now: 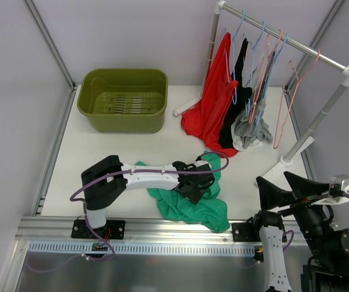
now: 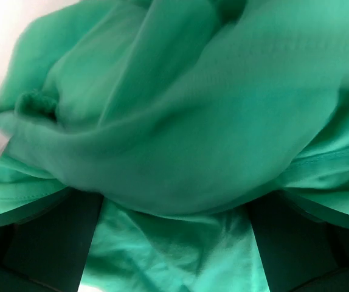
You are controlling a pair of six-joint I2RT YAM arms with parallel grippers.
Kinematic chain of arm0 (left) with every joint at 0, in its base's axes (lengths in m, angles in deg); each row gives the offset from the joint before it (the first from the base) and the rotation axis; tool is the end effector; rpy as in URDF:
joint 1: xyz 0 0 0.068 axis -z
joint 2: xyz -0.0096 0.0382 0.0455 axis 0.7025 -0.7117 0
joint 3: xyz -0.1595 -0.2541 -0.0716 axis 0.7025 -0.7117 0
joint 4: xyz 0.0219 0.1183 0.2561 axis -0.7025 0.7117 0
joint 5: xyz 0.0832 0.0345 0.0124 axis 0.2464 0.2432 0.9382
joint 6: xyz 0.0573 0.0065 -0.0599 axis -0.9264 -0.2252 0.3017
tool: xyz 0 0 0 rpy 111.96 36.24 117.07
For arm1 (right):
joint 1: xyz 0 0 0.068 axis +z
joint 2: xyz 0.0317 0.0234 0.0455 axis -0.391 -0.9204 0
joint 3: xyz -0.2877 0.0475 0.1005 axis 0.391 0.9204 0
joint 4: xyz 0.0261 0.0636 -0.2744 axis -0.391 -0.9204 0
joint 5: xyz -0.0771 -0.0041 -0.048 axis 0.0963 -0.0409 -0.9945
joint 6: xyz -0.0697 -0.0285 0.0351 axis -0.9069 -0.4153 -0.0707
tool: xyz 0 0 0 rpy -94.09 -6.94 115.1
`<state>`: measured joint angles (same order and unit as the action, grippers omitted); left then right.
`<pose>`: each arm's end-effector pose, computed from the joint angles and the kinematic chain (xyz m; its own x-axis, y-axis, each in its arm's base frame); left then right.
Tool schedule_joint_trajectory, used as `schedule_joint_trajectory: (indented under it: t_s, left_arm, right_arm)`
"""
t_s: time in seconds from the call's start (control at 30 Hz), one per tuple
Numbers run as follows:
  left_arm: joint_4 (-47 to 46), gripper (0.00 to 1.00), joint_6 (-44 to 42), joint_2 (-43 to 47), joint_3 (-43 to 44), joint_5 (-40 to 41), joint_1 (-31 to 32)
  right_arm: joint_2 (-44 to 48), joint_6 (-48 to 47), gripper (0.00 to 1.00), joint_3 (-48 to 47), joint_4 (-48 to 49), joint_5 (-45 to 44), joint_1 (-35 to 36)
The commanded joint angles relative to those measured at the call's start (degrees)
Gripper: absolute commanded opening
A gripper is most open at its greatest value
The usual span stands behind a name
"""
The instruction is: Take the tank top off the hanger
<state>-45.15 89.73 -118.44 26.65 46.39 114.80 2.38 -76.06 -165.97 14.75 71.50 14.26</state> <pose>0.1575 -0.3741 0.1658 -0.6772 0.5639 -0.4727 0.6159 0.7859 0.0552 -0.0672 0.0402 0.4929 0.1447 0.0188 -0.9893 -0.2652 0.9640 -0.0205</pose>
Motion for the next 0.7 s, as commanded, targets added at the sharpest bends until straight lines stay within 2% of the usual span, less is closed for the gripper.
schedule_joint_trajectory:
  t_s: [0.0,0.03,0.13,0.17,0.23,0.27,0.33,0.4,0.43,0.53,0.57,0.67]
  left_arm:
    - [-3.61,0.99,3.23,-4.23,0.10,0.83,0.40]
    - [-4.84,0.99,3.84,-4.50,-0.60,0.39,0.40]
    - [-8.80,0.60,5.95,-4.15,-4.03,-1.63,0.40]
    - [-9.07,0.29,7.09,-4.06,-5.08,-1.46,0.40]
    - [-8.99,0.07,7.45,-3.45,-5.79,-0.85,0.40]
    - [-8.81,0.00,7.63,-1.36,-6.93,-0.32,0.40]
    - [-7.85,0.00,7.72,2.60,-8.16,1.95,0.32]
    - [-5.22,0.00,8.77,10.50,-8.35,5.29,-0.03]
    - [-1.55,0.00,9.21,16.27,-7.30,10.01,-0.12]
    - [3.66,0.00,9.65,24.57,-4.58,17.85,-1.26]
    - [5.58,0.00,8.87,29.64,-2.48,18.40,-2.14]
    - [7.53,0.00,5.71,37.66,2.35,19.02,-7.23]
  right_arm:
    - [0.01,0.44,1.00,-1.15,1.60,6.90,0.32]
    - [0.10,0.88,0.99,-1.15,1.86,8.12,0.40]
    - [0.53,1.23,0.99,-0.89,2.66,9.28,0.58]
    - [0.62,1.23,0.99,-0.98,2.74,9.19,0.75]
    - [1.32,1.06,0.99,-1.15,2.92,8.67,0.93]
    - [1.50,0.80,0.99,-1.33,2.83,8.40,1.19]
    - [1.94,0.44,1.00,-1.68,2.92,7.88,1.54]
    - [2.20,0.00,1.00,-1.59,2.83,7.35,1.98]
    - [2.64,-0.17,0.99,-1.42,2.83,6.74,2.16]
    - [2.73,-1.14,0.99,-1.24,2.83,4.81,2.69]
    - [2.56,-1.23,1.00,-1.33,2.92,4.27,2.78]
    - [2.29,-1.67,0.99,-1.94,2.83,2.95,3.65]
